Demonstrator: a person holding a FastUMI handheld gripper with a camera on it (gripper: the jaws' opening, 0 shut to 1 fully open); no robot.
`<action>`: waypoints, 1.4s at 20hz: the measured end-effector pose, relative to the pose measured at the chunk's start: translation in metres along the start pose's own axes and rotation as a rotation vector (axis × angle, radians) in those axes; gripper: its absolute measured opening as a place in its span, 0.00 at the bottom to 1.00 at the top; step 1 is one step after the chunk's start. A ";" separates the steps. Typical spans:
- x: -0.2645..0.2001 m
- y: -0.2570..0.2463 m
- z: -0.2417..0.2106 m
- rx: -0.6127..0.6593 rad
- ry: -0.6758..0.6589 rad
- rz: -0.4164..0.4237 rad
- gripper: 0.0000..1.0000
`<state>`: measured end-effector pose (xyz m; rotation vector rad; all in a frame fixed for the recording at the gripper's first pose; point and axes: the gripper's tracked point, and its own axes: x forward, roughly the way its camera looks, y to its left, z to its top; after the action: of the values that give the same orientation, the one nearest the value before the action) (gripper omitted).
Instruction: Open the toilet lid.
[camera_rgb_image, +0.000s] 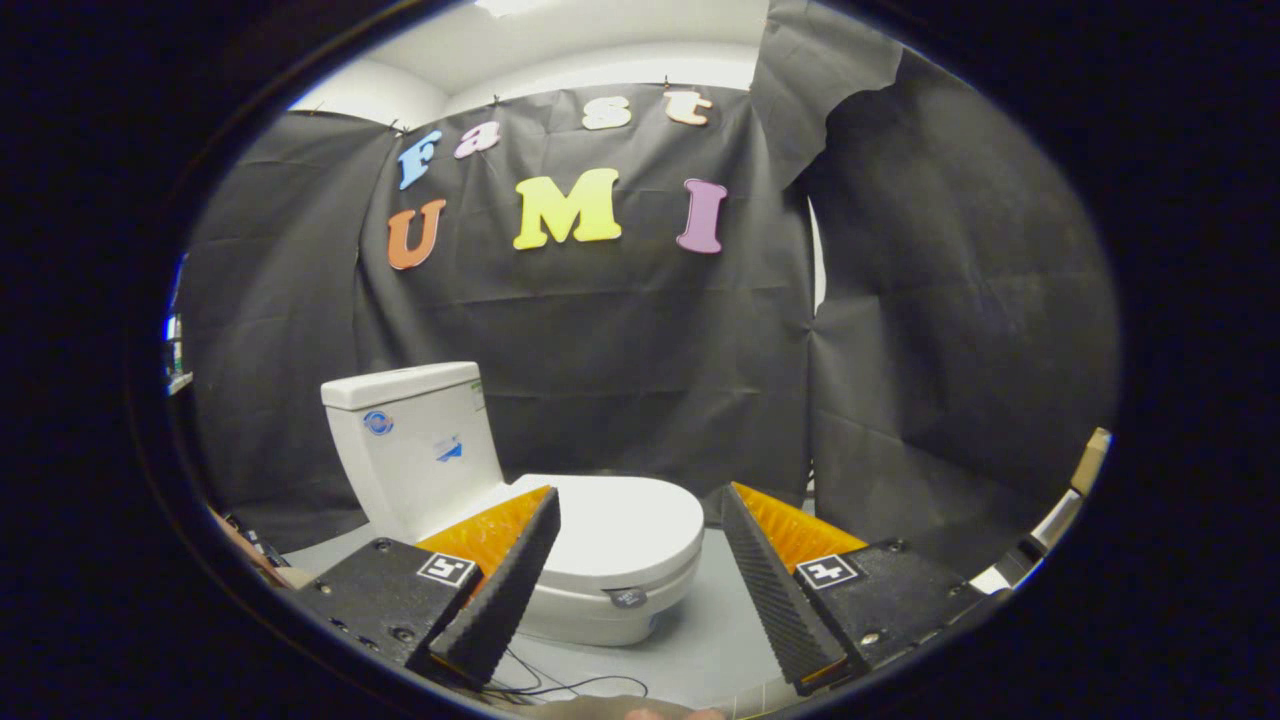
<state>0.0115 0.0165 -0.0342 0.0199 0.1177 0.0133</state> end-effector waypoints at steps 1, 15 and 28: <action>0.001 0.002 -0.002 -0.007 0.004 0.002 1.00; 0.014 0.034 -0.026 -0.010 0.125 0.075 1.00; 0.046 0.085 -0.055 0.193 0.242 0.132 1.00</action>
<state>0.0497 0.1036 -0.0926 0.2189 0.3594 0.1368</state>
